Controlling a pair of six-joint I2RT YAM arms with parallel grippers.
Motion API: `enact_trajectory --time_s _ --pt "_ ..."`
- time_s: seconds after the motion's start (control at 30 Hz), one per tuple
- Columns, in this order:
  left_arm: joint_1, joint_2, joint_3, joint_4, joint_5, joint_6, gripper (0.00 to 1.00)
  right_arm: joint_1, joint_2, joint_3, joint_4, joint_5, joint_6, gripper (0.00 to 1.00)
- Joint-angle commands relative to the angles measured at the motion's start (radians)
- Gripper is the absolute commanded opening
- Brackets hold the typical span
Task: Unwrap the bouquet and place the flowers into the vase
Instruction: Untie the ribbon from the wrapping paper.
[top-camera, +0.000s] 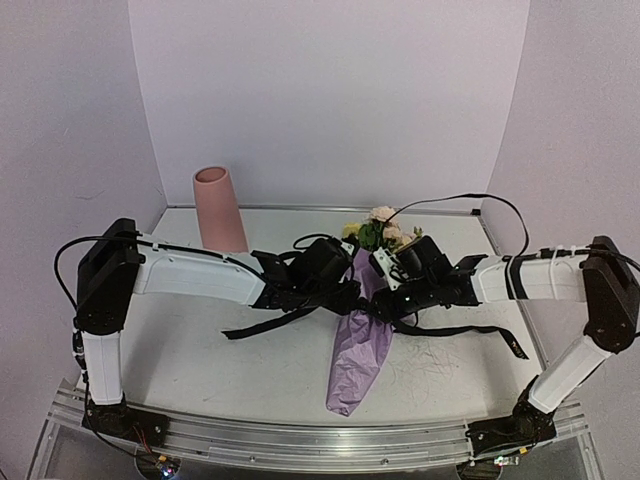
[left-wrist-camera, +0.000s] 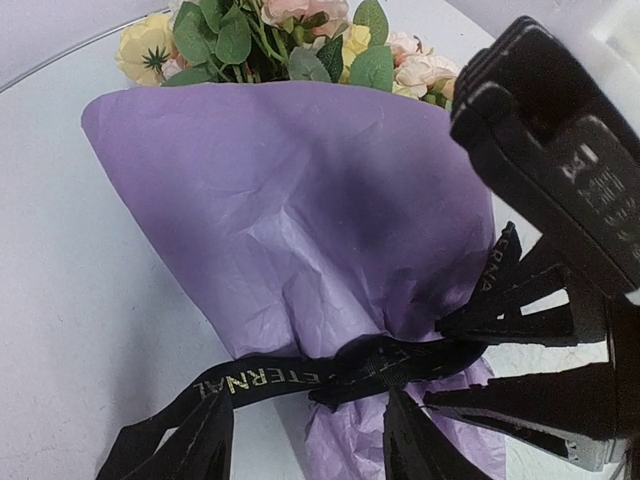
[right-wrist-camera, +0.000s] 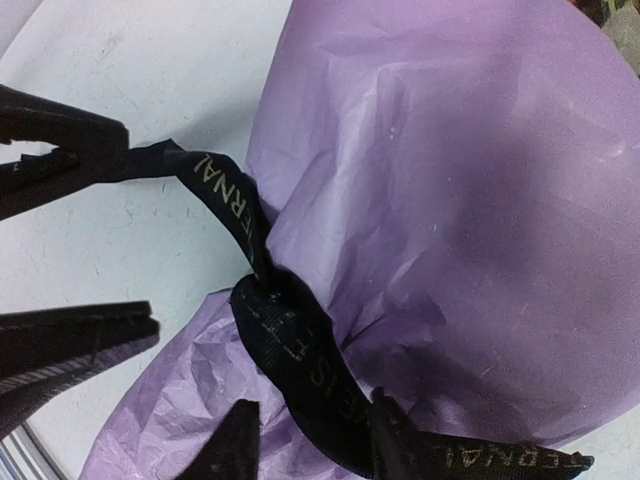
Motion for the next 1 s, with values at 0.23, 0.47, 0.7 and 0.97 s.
enact_trajectory --time_s 0.23,0.47,0.7,0.97 --pt "-0.005 -0.021 -0.010 0.009 0.011 0.010 0.52 0.012 -0.168 -0.087 -0.027 0.126 0.037 0.07" --pt "-0.005 -0.006 0.006 0.011 0.067 0.050 0.57 0.012 -0.236 -0.120 -0.049 0.161 0.044 0.00" --pt "-0.005 -0.010 0.014 0.009 0.060 0.068 0.58 0.013 -0.201 -0.085 -0.051 0.137 0.013 0.25" --pt "-0.005 -0.050 -0.021 0.010 -0.034 0.043 0.58 0.013 -0.060 0.018 -0.056 0.092 -0.007 0.29"
